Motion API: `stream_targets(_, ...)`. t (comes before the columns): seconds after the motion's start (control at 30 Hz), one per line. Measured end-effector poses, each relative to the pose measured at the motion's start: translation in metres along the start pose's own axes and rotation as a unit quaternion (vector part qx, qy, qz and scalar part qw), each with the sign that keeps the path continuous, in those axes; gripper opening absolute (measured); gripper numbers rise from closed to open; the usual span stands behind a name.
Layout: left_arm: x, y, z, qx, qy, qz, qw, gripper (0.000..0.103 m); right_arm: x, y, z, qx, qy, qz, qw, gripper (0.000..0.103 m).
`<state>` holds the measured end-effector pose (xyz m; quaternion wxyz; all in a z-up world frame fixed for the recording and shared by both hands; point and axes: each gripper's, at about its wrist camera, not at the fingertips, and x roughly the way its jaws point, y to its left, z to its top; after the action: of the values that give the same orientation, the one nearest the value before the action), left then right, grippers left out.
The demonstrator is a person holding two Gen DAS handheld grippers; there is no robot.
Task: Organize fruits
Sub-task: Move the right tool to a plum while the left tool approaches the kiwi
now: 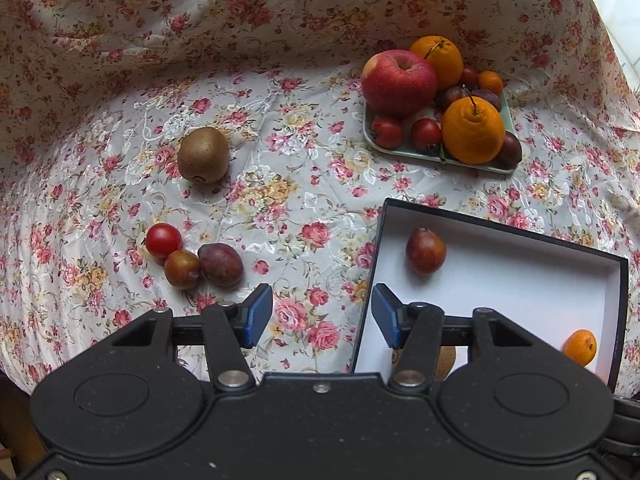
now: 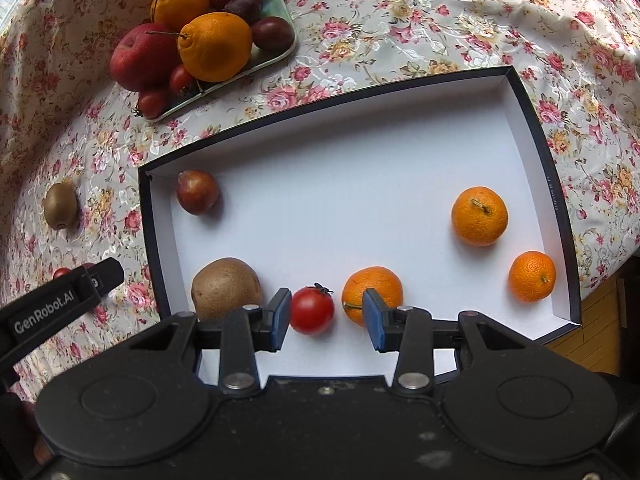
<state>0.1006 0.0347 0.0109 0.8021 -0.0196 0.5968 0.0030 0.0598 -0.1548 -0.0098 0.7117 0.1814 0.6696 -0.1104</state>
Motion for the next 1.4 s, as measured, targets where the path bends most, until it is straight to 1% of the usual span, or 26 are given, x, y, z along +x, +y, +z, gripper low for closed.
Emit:
stream_targets(0.07,-0.002,0.012,0.005,-0.013,-0.001,0.002,0.9999,0.061,0.002,0.012,0.001,-0.015,-0.006,0.002,1.000,0.042)
stream_targets(0.2,-0.001,0.032,0.015,-0.028,0.004,0.001,0.9996,0.060,0.006,0.032,-0.001,-0.054,-0.033,-0.013,0.998,0.042)
stream_targets(0.23,0.000,0.037,0.018,-0.033,0.005,-0.001,0.9994,0.060,0.006,0.036,-0.002,-0.064,-0.038,-0.012,0.997,0.042)
stream_targets(0.3,0.002,0.045,0.024,-0.047,0.004,0.001,0.9989,0.060,0.005,0.044,-0.001,-0.078,-0.046,-0.003,0.996,0.041)
stream_targets(0.47,0.008,0.064,0.033,-0.074,0.002,0.018,0.9971,0.060,0.002,0.065,0.002,-0.100,-0.058,0.031,0.993,0.041)
stream_targets(0.63,0.010,0.073,0.033,-0.071,0.000,0.025,0.9972,0.060,-0.004,0.088,0.001,-0.119,-0.064,0.072,0.988,0.042)
stream_targets(0.73,0.008,0.078,0.034,-0.073,-0.004,0.024,0.9970,0.060,-0.007,0.099,0.002,-0.123,-0.065,0.090,0.986,0.042)
stream_targets(0.8,0.007,0.081,0.034,-0.072,-0.004,0.021,0.9972,0.060,-0.008,0.106,0.001,-0.132,-0.068,0.087,0.985,0.042)
stream_targets(0.93,0.001,0.091,0.034,-0.083,-0.004,0.005,0.9965,0.060,-0.011,0.110,-0.008,-0.141,-0.078,0.059,0.985,0.042)
stream_targets(1.07,-0.010,0.096,0.032,-0.084,-0.016,-0.007,0.9963,0.060,-0.015,0.109,-0.014,-0.136,-0.094,0.051,0.985,0.041)
stream_targets(1.17,-0.013,0.097,0.033,-0.077,-0.024,0.004,0.9967,0.060,-0.018,0.112,-0.016,-0.134,-0.110,0.051,0.984,0.041)
stream_targets(1.23,-0.013,0.100,0.032,-0.076,-0.025,0.011,0.9967,0.060,-0.020,0.118,-0.018,-0.148,-0.116,0.049,0.981,0.041)
stream_targets(1.33,-0.014,0.110,0.033,-0.076,-0.026,0.008,0.9967,0.060,-0.022,0.127,-0.022,-0.164,-0.131,0.047,0.977,0.041)
stream_targets(1.4,-0.014,0.120,0.035,-0.079,-0.025,0.010,0.9965,0.060,-0.019,0.132,-0.023,-0.171,-0.129,0.047,0.976,0.041)
